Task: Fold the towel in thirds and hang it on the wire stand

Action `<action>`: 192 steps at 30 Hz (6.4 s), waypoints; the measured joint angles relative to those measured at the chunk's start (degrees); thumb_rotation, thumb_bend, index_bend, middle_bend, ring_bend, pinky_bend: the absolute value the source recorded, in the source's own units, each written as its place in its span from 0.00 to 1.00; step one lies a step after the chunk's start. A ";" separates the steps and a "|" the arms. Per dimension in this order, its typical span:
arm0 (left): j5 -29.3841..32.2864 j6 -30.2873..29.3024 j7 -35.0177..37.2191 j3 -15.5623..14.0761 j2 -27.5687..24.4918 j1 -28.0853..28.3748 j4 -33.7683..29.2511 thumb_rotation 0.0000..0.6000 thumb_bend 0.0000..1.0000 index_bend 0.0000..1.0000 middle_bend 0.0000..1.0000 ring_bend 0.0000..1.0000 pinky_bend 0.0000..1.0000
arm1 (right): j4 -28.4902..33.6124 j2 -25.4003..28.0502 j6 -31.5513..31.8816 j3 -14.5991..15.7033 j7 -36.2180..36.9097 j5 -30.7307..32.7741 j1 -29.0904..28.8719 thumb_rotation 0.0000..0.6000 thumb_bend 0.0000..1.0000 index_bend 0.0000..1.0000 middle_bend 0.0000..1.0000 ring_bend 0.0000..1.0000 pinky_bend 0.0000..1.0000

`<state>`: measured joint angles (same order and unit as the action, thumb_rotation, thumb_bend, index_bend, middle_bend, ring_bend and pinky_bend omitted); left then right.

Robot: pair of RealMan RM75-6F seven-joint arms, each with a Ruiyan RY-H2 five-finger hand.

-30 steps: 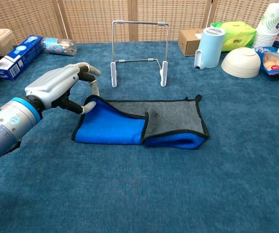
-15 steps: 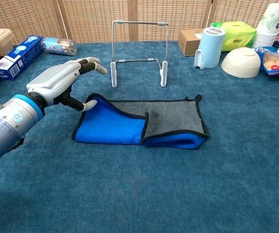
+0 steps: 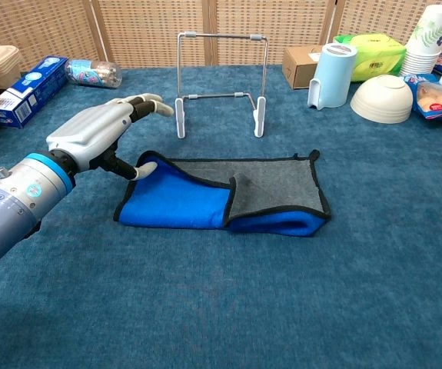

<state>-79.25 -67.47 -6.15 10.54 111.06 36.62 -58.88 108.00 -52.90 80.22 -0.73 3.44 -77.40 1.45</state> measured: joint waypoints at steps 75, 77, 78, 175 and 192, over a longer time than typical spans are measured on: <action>-6.99 -22.53 9.16 -6.86 -39.40 -25.41 -35.70 1.00 0.45 0.16 0.07 0.00 0.00 | 2.46 -31.88 -22.91 -6.33 -36.20 6.34 -32.07 1.00 0.33 0.11 0.07 0.00 0.07; -6.69 -22.20 9.08 -6.72 -39.36 -25.46 -35.85 1.00 0.45 0.16 0.07 0.00 0.00 | 1.56 -33.22 -23.01 -6.30 -36.50 6.66 -32.62 1.00 0.33 0.13 0.07 0.00 0.07; -6.52 -21.97 9.00 -6.60 -39.30 -25.49 -35.95 1.00 0.45 0.16 0.07 0.00 0.00 | 0.92 -34.22 -23.03 -6.27 -36.80 6.91 -33.01 1.00 0.33 0.13 0.07 0.00 0.07; -6.61 -19.50 8.24 -4.16 -37.73 -26.11 -36.15 1.00 0.44 0.16 0.06 0.00 0.00 | -8.58 -47.46 -14.89 -4.38 -42.32 13.47 -37.09 1.00 0.12 0.08 0.06 0.00 0.04; -6.88 -20.44 7.64 -3.87 -37.88 -26.49 -36.66 1.00 0.44 0.16 0.06 0.00 0.00 | -14.25 -49.59 -15.47 -5.80 -37.76 13.80 -36.91 1.00 0.14 0.18 0.09 0.00 0.06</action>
<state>-86.13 -87.91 1.48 6.67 73.17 10.14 -95.55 93.75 -102.49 64.75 -6.53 -34.32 -63.60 -35.46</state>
